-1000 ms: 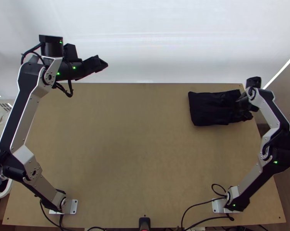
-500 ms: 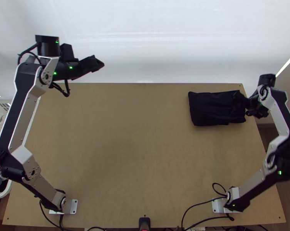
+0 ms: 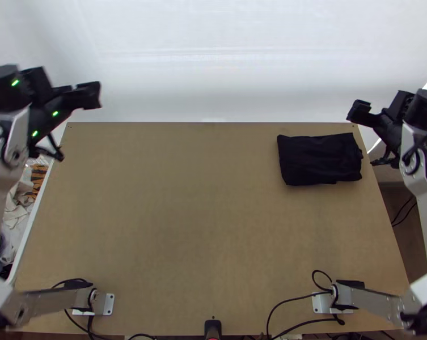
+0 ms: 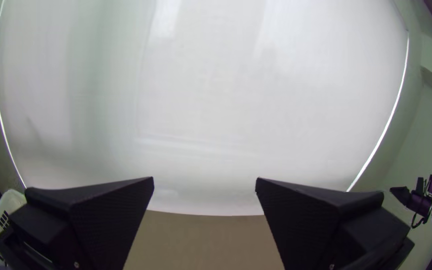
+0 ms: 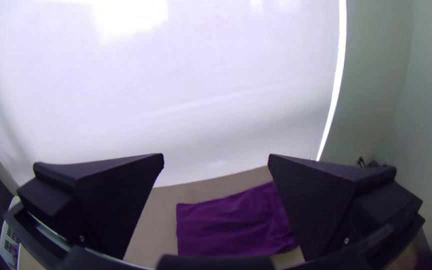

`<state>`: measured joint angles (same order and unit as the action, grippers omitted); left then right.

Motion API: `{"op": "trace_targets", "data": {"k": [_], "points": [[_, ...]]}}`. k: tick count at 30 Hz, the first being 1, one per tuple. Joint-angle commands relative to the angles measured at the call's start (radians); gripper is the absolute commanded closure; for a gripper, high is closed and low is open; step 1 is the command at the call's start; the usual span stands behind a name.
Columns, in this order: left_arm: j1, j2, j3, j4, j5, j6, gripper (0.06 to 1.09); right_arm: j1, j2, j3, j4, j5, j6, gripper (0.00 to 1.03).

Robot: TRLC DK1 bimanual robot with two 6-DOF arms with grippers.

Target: Fold the t-shirt

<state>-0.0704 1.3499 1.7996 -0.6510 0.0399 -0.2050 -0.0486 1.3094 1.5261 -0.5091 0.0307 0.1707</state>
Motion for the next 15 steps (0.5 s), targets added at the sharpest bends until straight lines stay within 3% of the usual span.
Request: {"op": "trace_targets", "data": {"k": [1,6,11,15], "points": [[0.047,-0.146,-0.131,0.068,-0.008,0.059,0.1,0.029,-0.105,-0.047,0.052,0.009,-0.068,0.03],[0.139,-0.351,-0.329,0.183,-0.008,0.098,0.1,0.033,-0.214,-0.08,0.053,0.014,-0.102,0.04],[0.244,-0.594,-0.594,0.421,-0.008,0.145,0.1,0.043,-0.349,-0.162,0.053,0.014,-0.138,0.04],[0.274,-0.696,-0.689,0.444,-0.008,0.185,0.1,0.047,-0.49,-0.287,0.141,0.014,-0.145,0.04]]}}
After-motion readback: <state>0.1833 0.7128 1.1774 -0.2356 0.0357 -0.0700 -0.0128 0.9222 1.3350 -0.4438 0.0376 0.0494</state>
